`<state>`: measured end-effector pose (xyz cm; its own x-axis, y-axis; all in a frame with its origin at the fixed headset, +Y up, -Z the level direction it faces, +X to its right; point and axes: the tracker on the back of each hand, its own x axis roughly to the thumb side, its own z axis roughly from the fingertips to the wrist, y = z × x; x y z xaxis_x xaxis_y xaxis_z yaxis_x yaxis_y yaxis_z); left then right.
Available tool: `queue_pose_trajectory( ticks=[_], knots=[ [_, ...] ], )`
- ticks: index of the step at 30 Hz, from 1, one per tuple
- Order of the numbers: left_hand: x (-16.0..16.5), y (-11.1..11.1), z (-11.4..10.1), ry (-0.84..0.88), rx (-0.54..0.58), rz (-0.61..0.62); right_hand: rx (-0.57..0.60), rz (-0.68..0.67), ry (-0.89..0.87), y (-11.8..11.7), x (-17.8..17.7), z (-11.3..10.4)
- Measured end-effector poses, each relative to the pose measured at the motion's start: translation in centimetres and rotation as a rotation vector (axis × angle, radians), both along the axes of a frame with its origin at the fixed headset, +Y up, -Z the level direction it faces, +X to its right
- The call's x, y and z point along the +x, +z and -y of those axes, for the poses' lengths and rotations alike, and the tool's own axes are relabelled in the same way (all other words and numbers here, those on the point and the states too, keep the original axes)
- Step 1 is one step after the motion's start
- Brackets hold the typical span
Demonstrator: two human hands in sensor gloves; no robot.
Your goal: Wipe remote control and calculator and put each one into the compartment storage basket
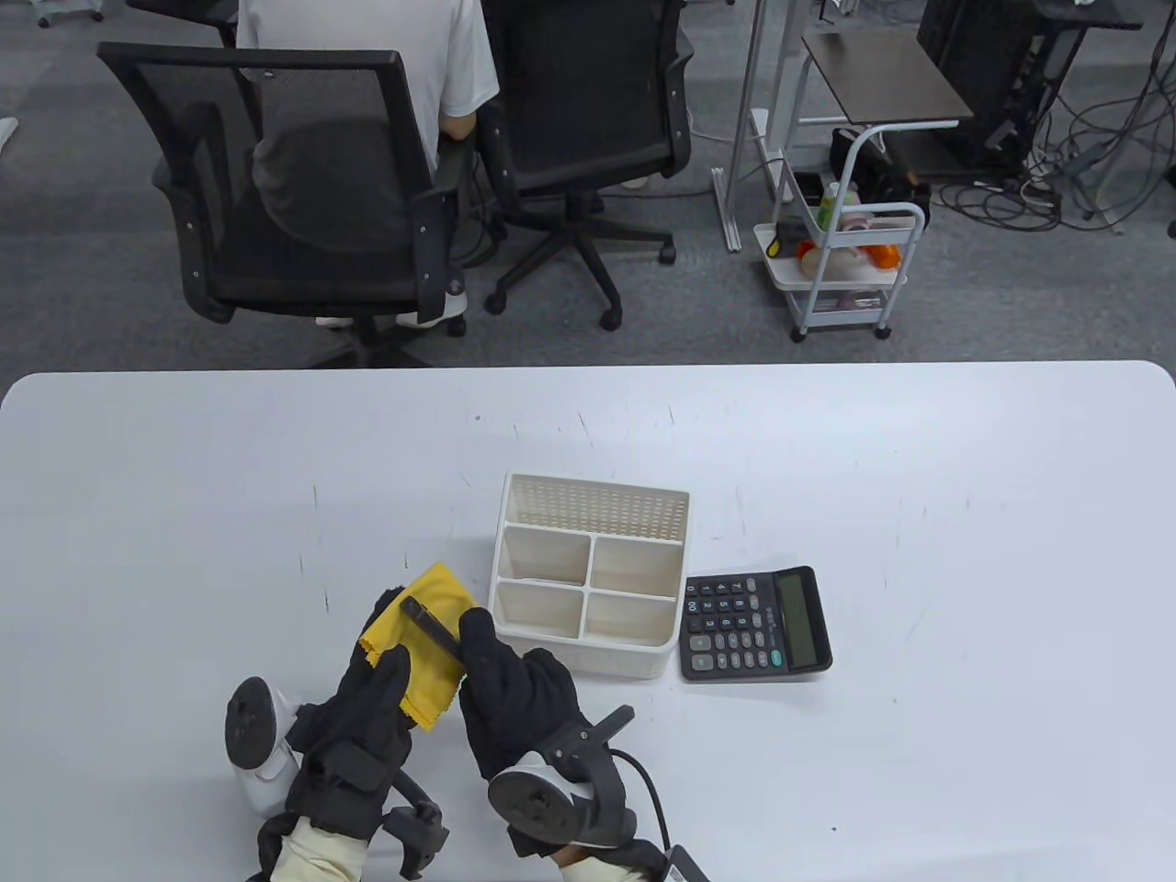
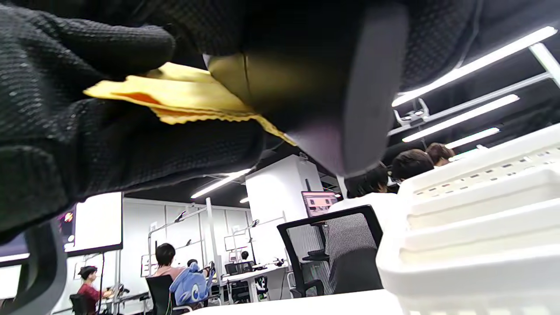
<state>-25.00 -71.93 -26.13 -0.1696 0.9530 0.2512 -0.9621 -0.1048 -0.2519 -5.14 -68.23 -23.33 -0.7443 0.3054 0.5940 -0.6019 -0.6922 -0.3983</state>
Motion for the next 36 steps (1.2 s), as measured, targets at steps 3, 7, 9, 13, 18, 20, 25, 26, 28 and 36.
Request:
queue_pose_trajectory(
  ticks=[3, 7, 9, 13, 18, 20, 25, 26, 28, 36],
  knots=[
    [-0.2, 0.1, -0.2, 0.012, 0.019, -0.024, 0.004, -0.017, 0.039, 0.1, -0.2, 0.2],
    [-0.6, 0.1, -0.1, 0.025, 0.012, -0.044, -0.003, -0.062, 0.042, 0.3, -0.7, 0.3],
    [-0.6, 0.1, -0.1, 0.011, 0.006, -0.046, 0.005, -0.047, 0.038, 0.3, -0.6, 0.2],
    [0.4, 0.0, 0.1, -0.089, 0.001, 0.003, 0.027, 0.028, -0.009, 0.1, 0.1, -0.3],
    [1.1, 0.0, -0.1, -0.149, 0.000, 0.049, 0.031, 0.112, -0.047, -0.5, 1.5, -0.7],
    [1.3, 0.0, 0.1, -0.164, -0.008, 0.055, 0.020, 0.108, -0.043, -0.5, 1.5, -0.6],
    [1.6, 0.1, 0.6, -0.165, -0.029, 0.068, -0.010, 0.021, -0.036, -0.4, 0.7, 0.0],
    [1.6, 0.1, 0.5, -0.158, -0.027, 0.066, -0.017, -0.005, -0.026, -0.4, 0.6, 0.1],
    [1.4, 0.1, 0.5, -0.151, -0.032, 0.041, -0.055, -0.080, -0.018, -0.4, 0.1, 0.2],
    [1.2, -0.1, 0.3, -0.200, -0.063, 0.072, -0.009, -0.028, 0.081, -0.2, 0.3, -0.5]
  ],
)
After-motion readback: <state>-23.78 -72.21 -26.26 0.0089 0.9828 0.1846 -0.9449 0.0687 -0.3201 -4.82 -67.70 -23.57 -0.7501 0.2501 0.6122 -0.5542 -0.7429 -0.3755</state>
